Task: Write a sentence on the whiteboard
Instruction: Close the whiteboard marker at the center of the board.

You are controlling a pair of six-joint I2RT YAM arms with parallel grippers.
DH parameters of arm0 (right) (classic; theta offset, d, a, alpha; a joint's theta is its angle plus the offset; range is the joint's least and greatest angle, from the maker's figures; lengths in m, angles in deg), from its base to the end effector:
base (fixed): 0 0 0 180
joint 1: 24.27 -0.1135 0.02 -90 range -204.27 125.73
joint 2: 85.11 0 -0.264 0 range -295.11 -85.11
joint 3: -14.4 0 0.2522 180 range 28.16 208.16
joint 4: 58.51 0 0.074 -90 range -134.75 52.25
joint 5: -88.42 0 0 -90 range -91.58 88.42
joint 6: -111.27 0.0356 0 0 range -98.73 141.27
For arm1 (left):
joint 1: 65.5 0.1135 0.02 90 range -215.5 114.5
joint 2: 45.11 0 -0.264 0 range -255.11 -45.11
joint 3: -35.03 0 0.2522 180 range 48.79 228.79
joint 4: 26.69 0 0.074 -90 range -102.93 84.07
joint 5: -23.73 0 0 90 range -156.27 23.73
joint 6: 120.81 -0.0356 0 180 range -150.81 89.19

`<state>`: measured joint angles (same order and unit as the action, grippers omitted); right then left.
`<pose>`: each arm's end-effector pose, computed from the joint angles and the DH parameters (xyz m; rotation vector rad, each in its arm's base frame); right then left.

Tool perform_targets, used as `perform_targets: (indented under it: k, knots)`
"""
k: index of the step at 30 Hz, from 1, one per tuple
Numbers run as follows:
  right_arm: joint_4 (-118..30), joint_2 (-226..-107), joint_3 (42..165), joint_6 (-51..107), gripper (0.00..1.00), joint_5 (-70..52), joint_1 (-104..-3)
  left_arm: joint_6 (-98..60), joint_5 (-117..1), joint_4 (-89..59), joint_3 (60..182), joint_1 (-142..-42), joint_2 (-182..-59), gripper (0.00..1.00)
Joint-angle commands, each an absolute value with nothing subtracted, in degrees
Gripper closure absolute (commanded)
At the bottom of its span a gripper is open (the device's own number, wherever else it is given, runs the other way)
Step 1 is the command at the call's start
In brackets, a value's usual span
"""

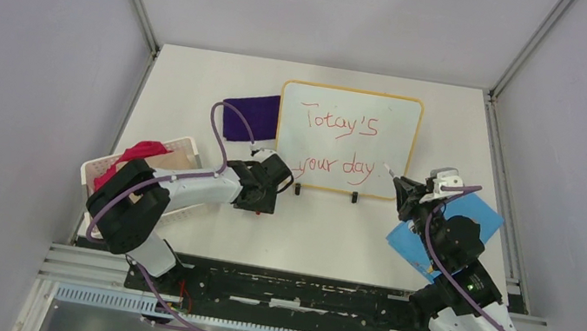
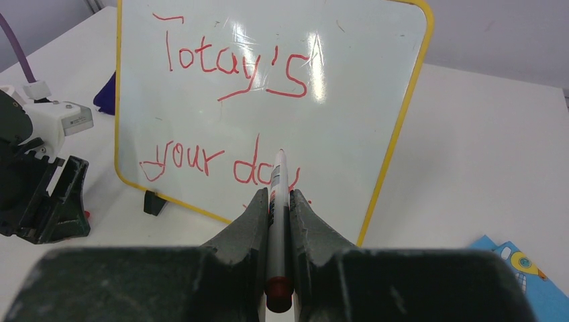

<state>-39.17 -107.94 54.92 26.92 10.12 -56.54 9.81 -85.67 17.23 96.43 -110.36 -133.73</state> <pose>0.1102 0.0610 0.2894 -0.2136 1.5958 0.3505 0.2016 -0.1840 0.1603 0.0230 2.6742 0.0343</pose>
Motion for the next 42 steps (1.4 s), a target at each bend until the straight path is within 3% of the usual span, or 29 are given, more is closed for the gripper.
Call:
perform_targets:
  k: [1,8,42]
  knots:
    - [-39.7,-107.3,56.0,26.3,1.00,10.8,-56.8,7.3,-85.4,17.3,98.7,-109.9,-134.2,0.37]
    - [-39.0,-106.8,56.0,26.0,1.00,11.3,-56.8,6.3,-83.0,17.3,98.2,-108.6,-136.3,0.53]
    - [-38.3,-106.3,56.4,25.6,1.00,12.0,-56.9,5.5,-82.5,17.4,95.3,-108.4,-138.5,0.63]
